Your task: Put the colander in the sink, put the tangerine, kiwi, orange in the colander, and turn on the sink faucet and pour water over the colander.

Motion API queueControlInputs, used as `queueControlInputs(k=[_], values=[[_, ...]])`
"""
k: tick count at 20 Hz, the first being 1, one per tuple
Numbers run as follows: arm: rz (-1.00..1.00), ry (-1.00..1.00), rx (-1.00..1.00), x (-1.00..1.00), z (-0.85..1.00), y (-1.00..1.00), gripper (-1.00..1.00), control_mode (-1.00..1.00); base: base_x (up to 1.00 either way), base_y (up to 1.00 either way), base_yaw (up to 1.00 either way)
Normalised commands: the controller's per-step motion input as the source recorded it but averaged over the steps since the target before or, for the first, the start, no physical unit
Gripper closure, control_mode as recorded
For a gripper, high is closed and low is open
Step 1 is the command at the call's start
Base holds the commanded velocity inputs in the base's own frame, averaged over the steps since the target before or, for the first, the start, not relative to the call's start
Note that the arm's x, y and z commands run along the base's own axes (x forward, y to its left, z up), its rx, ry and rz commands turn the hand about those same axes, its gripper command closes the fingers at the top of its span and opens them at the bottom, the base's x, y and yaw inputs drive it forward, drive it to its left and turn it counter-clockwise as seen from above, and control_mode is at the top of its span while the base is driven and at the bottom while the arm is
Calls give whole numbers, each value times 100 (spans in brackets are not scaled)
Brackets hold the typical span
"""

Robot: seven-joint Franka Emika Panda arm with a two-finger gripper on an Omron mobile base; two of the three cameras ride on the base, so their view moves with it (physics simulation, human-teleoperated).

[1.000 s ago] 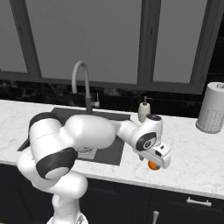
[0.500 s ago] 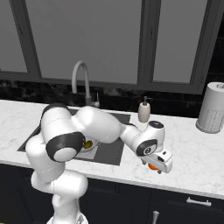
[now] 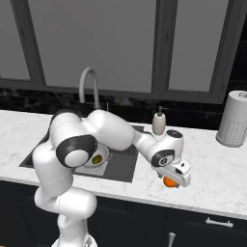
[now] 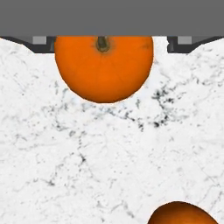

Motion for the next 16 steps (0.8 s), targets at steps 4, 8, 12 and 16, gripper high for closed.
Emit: queueControlInputs(k=[4,8,12,16], values=[[0,0,0,3,-10,0,-100,-100,0,0,0],[0,0,0,0,-21,0,100,-100,0,0,0],[0,0,0,0,-12,0,100,-100,0,0,0],[0,0,0,0,0,0,100,-100,0,0,0]])
